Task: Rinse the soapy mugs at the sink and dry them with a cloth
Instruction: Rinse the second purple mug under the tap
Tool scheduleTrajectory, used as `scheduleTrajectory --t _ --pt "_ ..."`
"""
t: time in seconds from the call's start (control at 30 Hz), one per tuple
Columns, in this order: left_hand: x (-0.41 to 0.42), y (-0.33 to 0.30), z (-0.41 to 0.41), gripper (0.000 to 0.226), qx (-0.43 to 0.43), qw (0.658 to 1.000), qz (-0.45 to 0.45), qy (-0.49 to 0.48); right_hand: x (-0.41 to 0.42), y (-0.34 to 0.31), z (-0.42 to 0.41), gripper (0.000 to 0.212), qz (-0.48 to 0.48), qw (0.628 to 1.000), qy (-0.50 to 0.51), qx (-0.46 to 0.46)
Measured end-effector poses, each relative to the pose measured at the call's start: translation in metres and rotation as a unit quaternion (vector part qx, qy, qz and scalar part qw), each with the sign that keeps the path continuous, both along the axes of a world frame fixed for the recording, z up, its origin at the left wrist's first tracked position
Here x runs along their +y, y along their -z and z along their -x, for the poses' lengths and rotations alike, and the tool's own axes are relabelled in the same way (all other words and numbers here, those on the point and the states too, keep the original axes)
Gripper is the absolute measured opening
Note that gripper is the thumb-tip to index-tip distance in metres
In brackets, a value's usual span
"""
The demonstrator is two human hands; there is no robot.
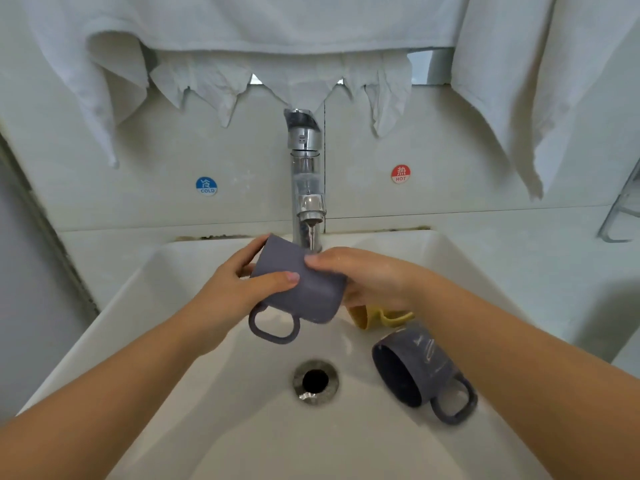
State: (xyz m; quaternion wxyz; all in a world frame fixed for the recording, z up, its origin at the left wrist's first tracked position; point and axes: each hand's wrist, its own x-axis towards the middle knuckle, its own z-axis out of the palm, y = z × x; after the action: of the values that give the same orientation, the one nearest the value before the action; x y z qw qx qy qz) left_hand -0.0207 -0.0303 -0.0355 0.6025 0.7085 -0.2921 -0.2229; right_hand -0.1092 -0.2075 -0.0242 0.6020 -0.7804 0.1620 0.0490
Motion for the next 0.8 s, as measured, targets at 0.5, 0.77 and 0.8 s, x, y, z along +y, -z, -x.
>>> scheduleTrajectory --t 0.5,0.77,0.8 --pt "0.012 -0.007 -0.017 0.043 0.137 0.986 0.014 -0.099 0.015 -0.007 0.014 0.068 0.149 0.989 0.004 -0.010" --pt "0.018 -0.005 -0.012 0.043 0.137 0.982 -0.068 -0.108 0.020 -0.001 0.014 0.065 0.070 0.996 0.047 -0.009" --pt "0.017 -0.004 -0.009 0.046 0.128 0.984 -0.085 -0.092 0.018 0.001 0.012 0.068 0.049 0.996 0.069 -0.025"
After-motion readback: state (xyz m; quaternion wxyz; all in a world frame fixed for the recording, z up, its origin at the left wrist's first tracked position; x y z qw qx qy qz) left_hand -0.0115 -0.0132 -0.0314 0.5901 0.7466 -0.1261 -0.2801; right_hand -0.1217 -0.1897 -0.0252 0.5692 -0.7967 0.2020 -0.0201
